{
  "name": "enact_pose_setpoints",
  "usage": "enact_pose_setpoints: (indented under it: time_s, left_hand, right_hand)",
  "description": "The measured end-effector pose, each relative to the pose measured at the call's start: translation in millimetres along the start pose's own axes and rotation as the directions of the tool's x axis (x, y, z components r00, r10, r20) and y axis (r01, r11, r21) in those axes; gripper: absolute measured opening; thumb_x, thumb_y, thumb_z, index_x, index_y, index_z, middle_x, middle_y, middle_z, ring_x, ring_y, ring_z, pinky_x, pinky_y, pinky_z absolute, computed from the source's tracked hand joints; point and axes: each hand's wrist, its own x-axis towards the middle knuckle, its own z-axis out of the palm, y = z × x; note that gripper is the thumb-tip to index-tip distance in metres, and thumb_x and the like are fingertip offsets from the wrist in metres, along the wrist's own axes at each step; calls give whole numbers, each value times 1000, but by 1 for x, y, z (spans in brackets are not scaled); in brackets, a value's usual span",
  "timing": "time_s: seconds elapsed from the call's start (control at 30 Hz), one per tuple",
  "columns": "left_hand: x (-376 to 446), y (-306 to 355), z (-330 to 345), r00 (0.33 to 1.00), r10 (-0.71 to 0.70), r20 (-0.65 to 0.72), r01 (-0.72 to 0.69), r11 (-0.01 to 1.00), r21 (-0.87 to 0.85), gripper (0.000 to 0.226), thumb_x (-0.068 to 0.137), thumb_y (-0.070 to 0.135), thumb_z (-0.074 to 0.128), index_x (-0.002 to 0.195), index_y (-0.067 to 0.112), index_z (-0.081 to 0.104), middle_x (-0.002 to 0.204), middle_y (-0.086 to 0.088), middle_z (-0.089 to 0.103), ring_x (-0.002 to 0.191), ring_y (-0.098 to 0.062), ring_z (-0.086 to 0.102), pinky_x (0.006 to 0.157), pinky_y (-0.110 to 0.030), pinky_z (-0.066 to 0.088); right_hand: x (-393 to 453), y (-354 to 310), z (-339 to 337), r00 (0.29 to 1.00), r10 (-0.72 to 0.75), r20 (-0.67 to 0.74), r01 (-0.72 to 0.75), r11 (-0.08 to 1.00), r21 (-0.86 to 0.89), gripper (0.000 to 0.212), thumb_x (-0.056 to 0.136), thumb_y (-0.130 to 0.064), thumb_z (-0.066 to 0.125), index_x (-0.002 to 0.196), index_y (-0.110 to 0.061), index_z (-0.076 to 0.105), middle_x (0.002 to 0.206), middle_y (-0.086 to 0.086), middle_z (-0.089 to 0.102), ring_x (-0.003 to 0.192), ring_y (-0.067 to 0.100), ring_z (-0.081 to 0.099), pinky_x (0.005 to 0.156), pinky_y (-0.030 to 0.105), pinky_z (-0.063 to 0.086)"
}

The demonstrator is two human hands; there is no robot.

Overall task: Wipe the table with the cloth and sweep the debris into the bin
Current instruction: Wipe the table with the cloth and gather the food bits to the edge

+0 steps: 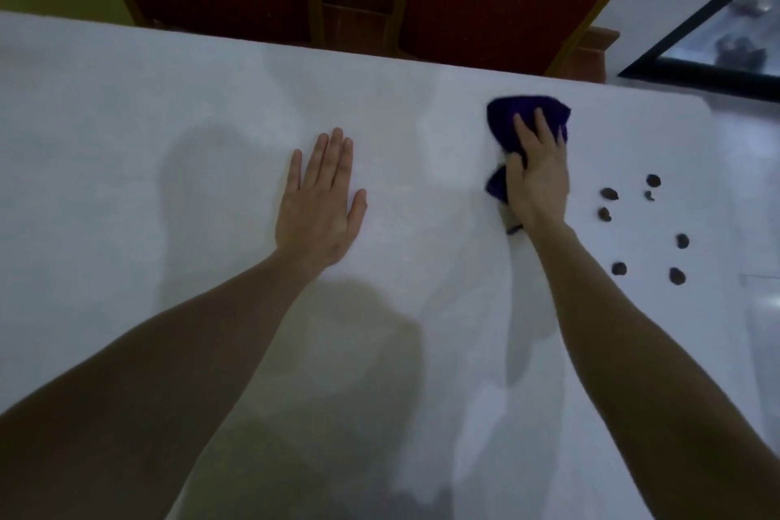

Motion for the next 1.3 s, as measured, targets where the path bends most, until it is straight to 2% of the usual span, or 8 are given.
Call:
enact_pose_setpoints:
  time_s: [0.07,0.17,0.27,0.4,0.6,0.77,1.03,1.3]
  left_hand:
    - [0,0,0,1000,-3,5,3,1000,3,69,101,47,11,157,10,-2,166,-8,-3,154,-22,-2,124,-48,7]
    - [-1,1,-1,1000,-1,5,1,1000,20,68,102,46,10,157,10,-1,166,-8,-2,154,-22,-1,124,-48,6]
    - [-2,1,-2,1000,-6,14,6,1000,13,67,102,44,10,157,9,-1,166,-9,-1,154,-23,0,124,-48,6]
    - [0,2,-2,999,-6,31,5,1000,2,67,102,44,12,157,9,-2,166,-9,-2,154,-23,-1,124,-48,4]
    - [1,-1,-4,999,7,46,-6,1000,-15,67,103,43,17,157,9,-1,166,-8,-4,154,-22,-4,124,-48,1]
    - [-1,-4,-6,997,35,74,-33,999,-28,68,102,45,15,157,11,-5,166,-7,-10,153,-21,-9,124,-47,-3]
    - [-27,2,-5,991,123,48,-121,992,-43,66,103,45,14,157,12,-2,166,-7,-4,153,-22,-4,124,-48,0]
    - [-41,47,-1,958,282,45,-278,958,-66,69,100,47,12,158,9,7,166,-7,5,154,-22,4,124,-46,3]
  right_hand:
    - [12,-30,16,1000,18,-9,-18,1000,22,53,97,-20,41,150,-21,36,161,6,22,148,37,12,121,45,15]
    - [-12,-66,40,995,-99,15,99,995,2,52,98,-22,41,150,-20,37,160,7,25,148,37,12,120,39,8]
    - [-78,-81,53,975,-219,42,220,975,-15,52,97,-22,42,149,-22,38,159,2,27,149,31,14,120,33,6]
    - [-177,-61,41,965,-226,135,230,973,-12,54,97,-27,39,151,-28,33,161,-8,17,151,22,8,121,32,10]
    - [-185,-8,13,1000,13,17,-13,1000,-18,56,94,-21,39,150,-23,36,161,-1,21,149,27,12,118,45,26]
    - [-119,-44,32,967,245,-69,-245,969,-1,56,97,-17,42,152,-19,30,162,7,17,149,36,9,123,41,7]
    - [-191,-82,52,997,-65,45,65,998,-3,56,97,-19,49,151,-23,34,161,-1,21,150,26,9,119,32,6]
    - [-215,-13,19,982,158,-99,-157,987,20,53,96,-15,52,147,-22,41,159,0,28,147,30,19,117,34,14]
